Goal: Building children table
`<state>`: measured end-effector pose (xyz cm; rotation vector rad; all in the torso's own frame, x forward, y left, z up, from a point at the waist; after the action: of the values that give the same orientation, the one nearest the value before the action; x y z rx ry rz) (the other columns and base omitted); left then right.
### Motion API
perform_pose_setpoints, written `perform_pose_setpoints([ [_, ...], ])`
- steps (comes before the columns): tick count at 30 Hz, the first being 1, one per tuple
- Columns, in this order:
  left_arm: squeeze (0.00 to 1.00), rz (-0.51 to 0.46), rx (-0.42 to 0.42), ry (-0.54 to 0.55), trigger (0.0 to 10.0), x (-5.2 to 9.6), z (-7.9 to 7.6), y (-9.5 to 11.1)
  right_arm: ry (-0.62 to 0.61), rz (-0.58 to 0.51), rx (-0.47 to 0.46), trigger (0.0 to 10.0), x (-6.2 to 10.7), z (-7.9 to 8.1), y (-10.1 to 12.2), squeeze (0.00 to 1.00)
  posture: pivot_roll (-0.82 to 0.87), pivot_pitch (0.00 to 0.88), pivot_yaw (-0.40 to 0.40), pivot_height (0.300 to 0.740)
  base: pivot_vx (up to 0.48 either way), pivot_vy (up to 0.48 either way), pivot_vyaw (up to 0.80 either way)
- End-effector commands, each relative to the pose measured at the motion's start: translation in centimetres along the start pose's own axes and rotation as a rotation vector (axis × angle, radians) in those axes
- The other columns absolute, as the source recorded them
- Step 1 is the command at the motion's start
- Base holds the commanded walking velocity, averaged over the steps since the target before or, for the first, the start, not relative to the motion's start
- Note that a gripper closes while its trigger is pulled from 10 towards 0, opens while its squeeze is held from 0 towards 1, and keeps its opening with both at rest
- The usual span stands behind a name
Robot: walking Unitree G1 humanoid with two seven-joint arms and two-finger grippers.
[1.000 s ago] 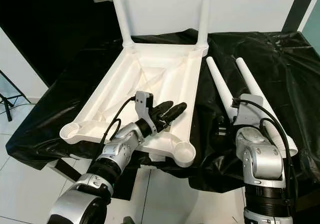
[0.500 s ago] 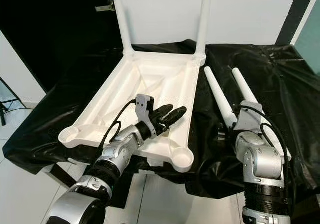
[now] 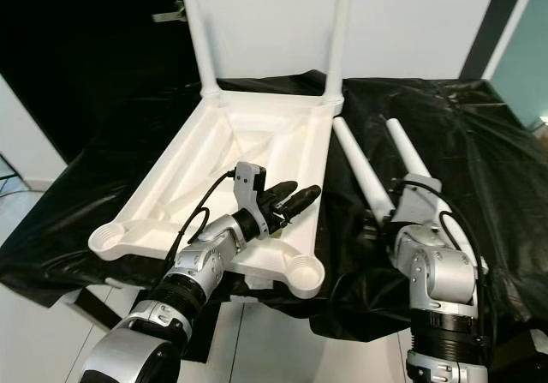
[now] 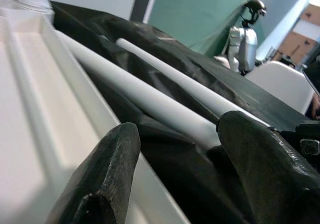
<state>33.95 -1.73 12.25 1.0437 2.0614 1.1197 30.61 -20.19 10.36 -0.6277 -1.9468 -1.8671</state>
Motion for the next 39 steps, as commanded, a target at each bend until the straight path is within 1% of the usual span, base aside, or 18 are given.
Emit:
perform_pose_setpoints([
  [1,0.0,0.036,0.018,0.007,10.0,0.1,0.1,-1.1,0.122,0.286,-0.049,10.0,-0.6,2.3,-6.6,0.0,-0.19,0.0,0.088,0.74,0.0,0.0,0.0],
  [2,0.0,0.038,0.018,0.011,10.0,0.2,0.1,-1.1,0.12,0.294,-0.061,4.6,-0.7,2.2,-6.9,0.0,-0.19,0.0,0.087,0.74,0.0,0.0,0.0],
  [3,0.0,0.038,0.018,0.011,10.0,0.2,0.1,-1.1,0.12,0.294,-0.061,4.6,-0.7,2.2,-6.9,0.0,-0.19,0.0,0.087,0.74,0.0,0.0,0.0],
  [4,0.0,0.041,0.018,0.016,10.0,0.2,0.2,-1.2,0.115,0.289,-0.079,0.0,-0.7,2.0,-6.9,0.0,-0.19,0.0,0.086,0.74,0.0,0.0,0.0],
  [14,0.0,0.051,0.018,0.018,10.0,0.0,0.2,-1.4,0.099,0.224,-0.15,0.0,-0.7,1.0,-5.0,0.0,-0.2,0.0,0.09,0.74,0.0,0.0,0.0],
  [15,0.0,0.053,0.017,0.017,10.0,0.0,0.2,-1.4,0.095,0.216,-0.149,2.4,-0.6,0.9,-4.7,0.0,-0.2,0.0,0.09,0.74,0.0,0.0,0.0],
  [16,0.0,0.054,0.017,0.017,10.0,-0.1,0.1,-1.4,0.08,0.206,-0.142,2.4,-0.6,0.8,-4.5,0.0,-0.21,0.0,0.09,0.74,0.0,0.0,0.0],
  [17,0.0,0.054,0.015,0.017,10.0,-0.1,0.1,-1.3,0.047,0.169,-0.107,10.0,-0.5,0.4,-3.8,0.0,-0.21,0.0,0.091,0.74,0.0,0.0,0.0],
  [19,0.0,0.054,0.013,0.016,10.0,-0.1,0.2,-1.3,0.02,0.134,-0.074,10.0,-0.5,0.1,-3.1,0.0,-0.21,0.0,0.091,0.74,0.0,0.0,0.0],
  [20,0.0,0.053,0.012,0.017,10.0,-0.1,0.2,-1.3,0.008,0.08,-0.047,10.0,-0.3,0.1,-2.0,0.53,-0.21,0.0,0.091,0.74,0.0,0.0,0.0],
  [21,0.0,0.053,0.01,0.016,10.0,-0.1,0.2,-1.3,0.006,0.028,-0.025,10.0,0.0,0.2,-1.0,0.77,-0.21,0.0,0.089,0.74,0.0,0.0,0.0],
  [23,0.0,0.053,0.01,0.016,10.0,-0.1,0.2,-1.3,0.006,0.028,-0.025,10.0,0.0,0.2,-1.0,0.77,-0.21,0.0,0.089,0.74,0.0,0.0,0.0],
  [24,0.0,0.053,0.009,0.016,10.0,-0.1,0.2,-1.3,0.01,-0.031,0.001,10.0,0.3,0.5,0.1,0.75,-0.21,0.0,0.089,0.74,0.0,0.0,0.0],
  [25,0.0,0.053,0.009,0.015,10.0,0.0,0.2,-1.3,0.014,-0.068,0.017,10.0,0.6,0.7,0.8,0.0,-0.21,0.0,0.088,0.74,0.0,0.0,0.0],
  [28,0.0,0.05,0.006,0.013,10.0,0.0,0.1,-1.3,0.011,-0.112,0.043,10.0,0.9,0.9,1.5,0.0,-0.2,0.0,0.086,0.74,0.0,0.0,0.0],
  [33,0.0,-0.033,0.029,-0.027,10.0,0.1,-0.4,-0.4,-0.085,-0.238,0.141,10.0,2.0,1.0,2.9,0.0,-0.2,0.0,0.083,0.74,0.0,0.0,0.0],
  [34,0.0,-0.111,0.05,-0.056,10.0,0.3,-0.7,0.7,-0.131,-0.272,0.178,10.0,2.5,1.1,2.8,0.0,-0.19,0.0,0.081,0.74,0.0,0.0,0.0],
  [39,0.0,-0.261,0.065,-0.11,10.0,1.3,-1.1,2.8,-0.163,-0.352,0.209,10.0,3.2,1.9,3.3,0.0,-0.19,0.001,0.082,0.74,0.0,0.0,0.0],
])
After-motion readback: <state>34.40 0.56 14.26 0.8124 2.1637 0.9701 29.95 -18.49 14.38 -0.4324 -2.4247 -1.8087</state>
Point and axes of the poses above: a point about 5 cm out from each wrist's last joint towards the gripper, its own x axis pointing back from the gripper into the wrist, its own y axis along the axis of the wrist's last joint, z = x × y, the point moved 3 cm from there along -x, pointing out of the wrist towards the gripper, and after that the axes turned 9 degrees about x, right-handed, at the moved point
